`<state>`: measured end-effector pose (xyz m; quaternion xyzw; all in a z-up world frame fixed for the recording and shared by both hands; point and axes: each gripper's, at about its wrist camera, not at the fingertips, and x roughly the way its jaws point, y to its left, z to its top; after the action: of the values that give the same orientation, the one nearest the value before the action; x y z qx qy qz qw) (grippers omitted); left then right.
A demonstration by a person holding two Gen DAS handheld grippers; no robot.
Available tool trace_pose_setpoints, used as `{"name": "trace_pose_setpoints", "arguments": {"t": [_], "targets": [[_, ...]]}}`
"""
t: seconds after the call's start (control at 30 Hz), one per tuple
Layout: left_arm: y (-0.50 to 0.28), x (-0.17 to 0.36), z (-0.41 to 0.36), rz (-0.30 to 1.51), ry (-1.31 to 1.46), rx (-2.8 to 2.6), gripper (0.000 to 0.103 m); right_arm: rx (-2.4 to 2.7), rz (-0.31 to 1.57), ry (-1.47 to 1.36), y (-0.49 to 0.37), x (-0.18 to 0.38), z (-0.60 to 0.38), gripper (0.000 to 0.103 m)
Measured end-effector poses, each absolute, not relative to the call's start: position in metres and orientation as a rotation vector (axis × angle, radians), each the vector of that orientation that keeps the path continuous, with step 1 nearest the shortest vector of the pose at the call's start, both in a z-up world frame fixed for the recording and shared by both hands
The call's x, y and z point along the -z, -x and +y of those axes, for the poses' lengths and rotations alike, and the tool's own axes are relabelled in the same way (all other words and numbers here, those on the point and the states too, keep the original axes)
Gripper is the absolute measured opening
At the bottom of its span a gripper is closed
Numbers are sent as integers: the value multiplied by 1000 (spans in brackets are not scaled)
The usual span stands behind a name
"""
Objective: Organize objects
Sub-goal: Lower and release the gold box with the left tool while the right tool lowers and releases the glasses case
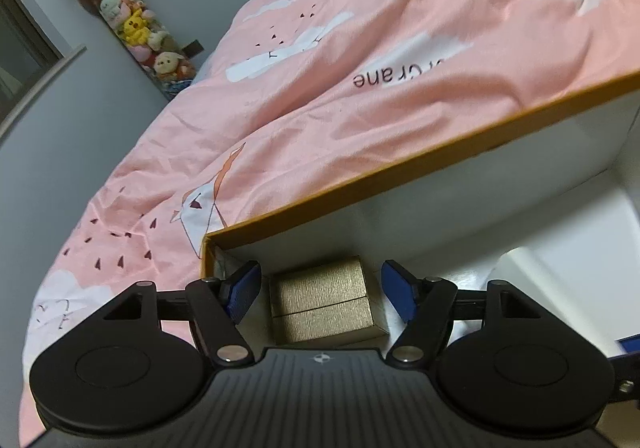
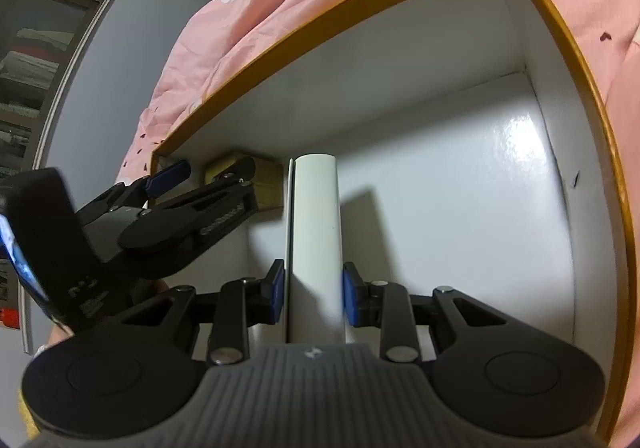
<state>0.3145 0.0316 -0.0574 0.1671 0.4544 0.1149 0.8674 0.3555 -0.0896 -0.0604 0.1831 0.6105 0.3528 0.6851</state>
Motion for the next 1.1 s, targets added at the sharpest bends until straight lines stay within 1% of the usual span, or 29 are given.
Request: {"name": "trace_pose_setpoints", "arguments": {"t": [0.27,0.4,0.5,0.57,0.63,0.67,0.73,0.77,0.83,0.9,1.03,1.1], "targets": [[-275,10,58,862,-144,-145,81,-822,1412,-480,-352,63,-83,31],[-253,-3,80,833,-31,-193,81,-837,1427,-499,-348,65,-73,31],[-241,-3,92,841,42,-225,75,-841,1433,-500,-345,67,-64,31],[-235,-1,100,855,82,-244,73,-843,1440,-497,-344,69,-57,31],[-229,1,107,866,113,-253,63,-844,1452,-502,-344,73,-50,31],[-227,1,110,873,127,-253,60,-845,1460,-503,-343,75,-45,31],[-222,3,112,886,157,-240,50,-844,1469,-505,-342,81,-39,31],[-220,4,113,894,169,-235,48,-844,1473,-506,-341,83,-36,31],[-216,7,115,912,194,-227,39,-852,1476,-512,-340,88,-29,31],[-211,11,116,923,219,-222,34,-864,1478,-515,-338,92,-24,31],[-202,16,117,929,264,-209,28,-879,1482,-481,-336,97,-17,32],[-198,18,117,923,274,-215,27,-869,1489,-432,-335,98,-13,35]]}}
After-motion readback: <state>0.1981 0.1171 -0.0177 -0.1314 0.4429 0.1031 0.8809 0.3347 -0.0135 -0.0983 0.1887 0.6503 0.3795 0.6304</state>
